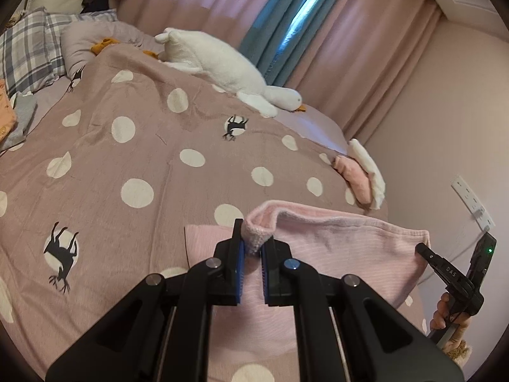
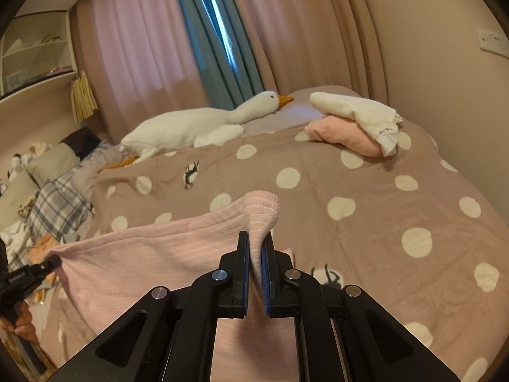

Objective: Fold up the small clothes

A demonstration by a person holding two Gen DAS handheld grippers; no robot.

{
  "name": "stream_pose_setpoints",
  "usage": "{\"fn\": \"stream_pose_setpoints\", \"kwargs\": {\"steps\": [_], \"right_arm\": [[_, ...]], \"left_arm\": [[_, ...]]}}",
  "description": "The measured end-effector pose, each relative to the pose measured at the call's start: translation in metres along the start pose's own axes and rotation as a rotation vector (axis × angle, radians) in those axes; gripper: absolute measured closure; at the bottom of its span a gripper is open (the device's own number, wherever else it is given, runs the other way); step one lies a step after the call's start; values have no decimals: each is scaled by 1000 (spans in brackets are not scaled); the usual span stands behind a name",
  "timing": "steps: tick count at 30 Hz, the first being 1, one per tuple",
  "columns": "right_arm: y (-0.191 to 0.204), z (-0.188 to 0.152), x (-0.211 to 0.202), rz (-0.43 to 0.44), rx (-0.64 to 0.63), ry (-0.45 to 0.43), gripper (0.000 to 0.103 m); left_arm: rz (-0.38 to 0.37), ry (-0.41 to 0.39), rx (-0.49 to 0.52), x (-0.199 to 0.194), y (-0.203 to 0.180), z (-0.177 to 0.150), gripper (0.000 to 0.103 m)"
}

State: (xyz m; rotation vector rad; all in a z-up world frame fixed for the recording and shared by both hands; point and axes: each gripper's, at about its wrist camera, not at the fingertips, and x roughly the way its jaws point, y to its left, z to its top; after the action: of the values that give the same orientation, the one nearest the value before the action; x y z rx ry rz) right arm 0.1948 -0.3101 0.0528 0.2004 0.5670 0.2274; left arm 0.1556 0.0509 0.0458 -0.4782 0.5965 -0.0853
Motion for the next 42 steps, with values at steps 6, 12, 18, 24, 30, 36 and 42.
{"fn": "stream_pose_setpoints", "kwargs": {"steps": [6, 12, 18, 24, 30, 36, 42], "right_arm": [[0, 13, 48, -52, -10, 50, 95], [-11, 11, 117, -82, 24, 176, 95], [-21, -11, 181, -146, 42, 312, 95], [-35, -36, 216, -204, 60, 404, 95], [-40, -42, 218, -200, 81, 409, 95], [-39, -40, 207, -209, 79, 413, 95], [-42, -26, 163, -188, 112, 366, 41]], "left_arm": [[45, 63, -14, 51, 18, 16, 95], [103, 173, -53, 115, 41, 21, 95], [187, 282, -39, 174, 57, 11, 95], [248, 352, -48, 207, 77, -6, 94], [267, 360, -50, 214, 85, -13, 90], [333, 333, -34, 192, 75, -11, 59], [289, 294, -92, 145, 72, -14, 30]]}}
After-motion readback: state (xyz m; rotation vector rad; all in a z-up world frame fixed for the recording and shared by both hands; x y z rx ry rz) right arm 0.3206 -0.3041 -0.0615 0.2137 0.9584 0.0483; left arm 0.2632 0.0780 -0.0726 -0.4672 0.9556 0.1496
